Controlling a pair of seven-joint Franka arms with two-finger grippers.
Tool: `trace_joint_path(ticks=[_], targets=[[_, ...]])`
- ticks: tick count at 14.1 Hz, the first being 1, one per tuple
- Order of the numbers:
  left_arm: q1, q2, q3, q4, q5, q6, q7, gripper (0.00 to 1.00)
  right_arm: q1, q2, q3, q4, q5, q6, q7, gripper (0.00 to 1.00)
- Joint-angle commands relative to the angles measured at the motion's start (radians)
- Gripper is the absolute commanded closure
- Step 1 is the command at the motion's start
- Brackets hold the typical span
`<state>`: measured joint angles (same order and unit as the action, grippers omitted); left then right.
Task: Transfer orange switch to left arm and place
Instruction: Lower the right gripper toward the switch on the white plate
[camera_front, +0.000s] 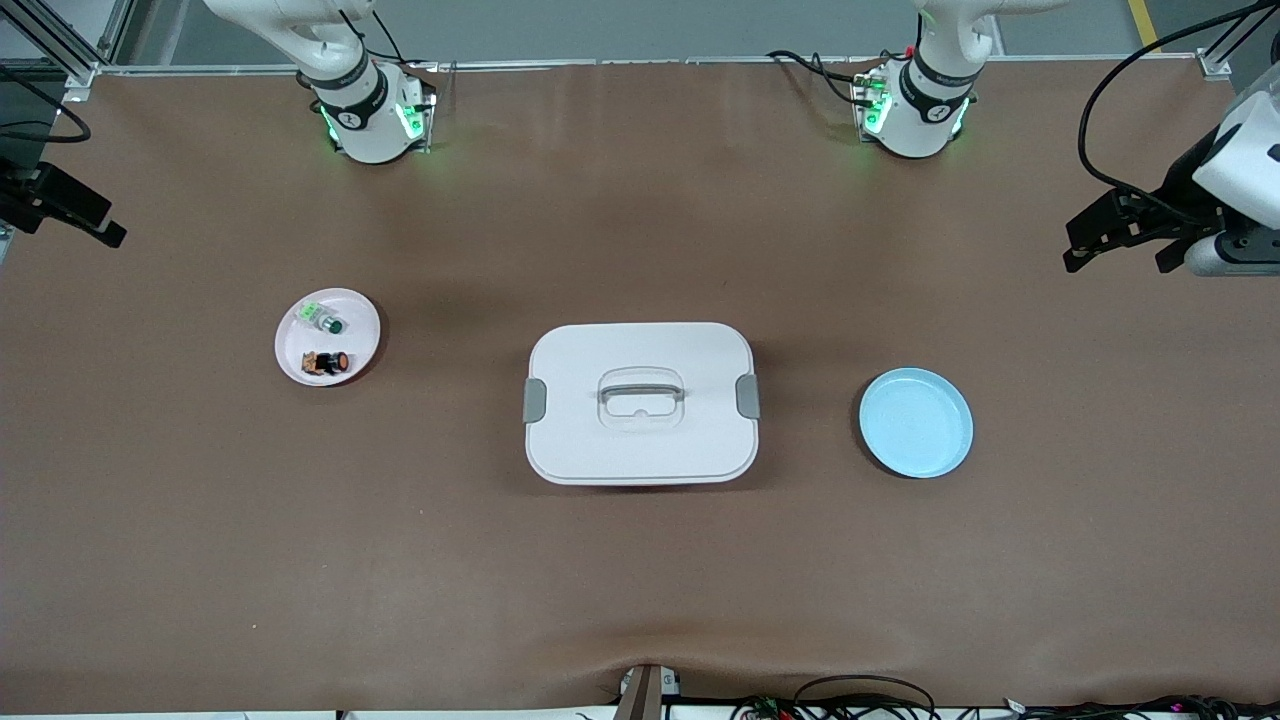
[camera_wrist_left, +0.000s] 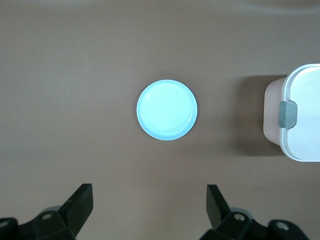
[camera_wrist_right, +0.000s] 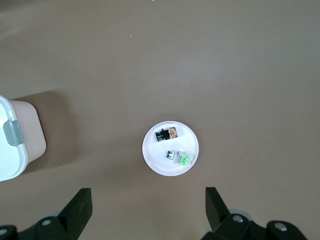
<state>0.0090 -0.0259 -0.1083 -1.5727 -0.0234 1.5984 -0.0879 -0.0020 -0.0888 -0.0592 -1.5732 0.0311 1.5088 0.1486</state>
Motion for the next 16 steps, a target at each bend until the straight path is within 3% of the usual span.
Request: trace_joint_path(ticks=[1, 10, 16], targets=[[0.000, 0.006, -0.004, 0.017, -0.007, -0.005, -0.015, 0.00, 0.007, 0.014, -0.001, 0.022, -0.005, -0.015, 0.022, 0.00], [0.002, 0.006, -0.004, 0.017, -0.009, -0.005, -0.015, 0.00, 0.010, 0.029, -0.001, 0.012, -0.002, -0.033, 0.008, 0.00], [0.000, 0.006, -0.004, 0.017, -0.006, -0.005, -0.015, 0.00, 0.050, 0.006, 0.001, -0.361, 0.000, 0.256, 0.002, 0.00]])
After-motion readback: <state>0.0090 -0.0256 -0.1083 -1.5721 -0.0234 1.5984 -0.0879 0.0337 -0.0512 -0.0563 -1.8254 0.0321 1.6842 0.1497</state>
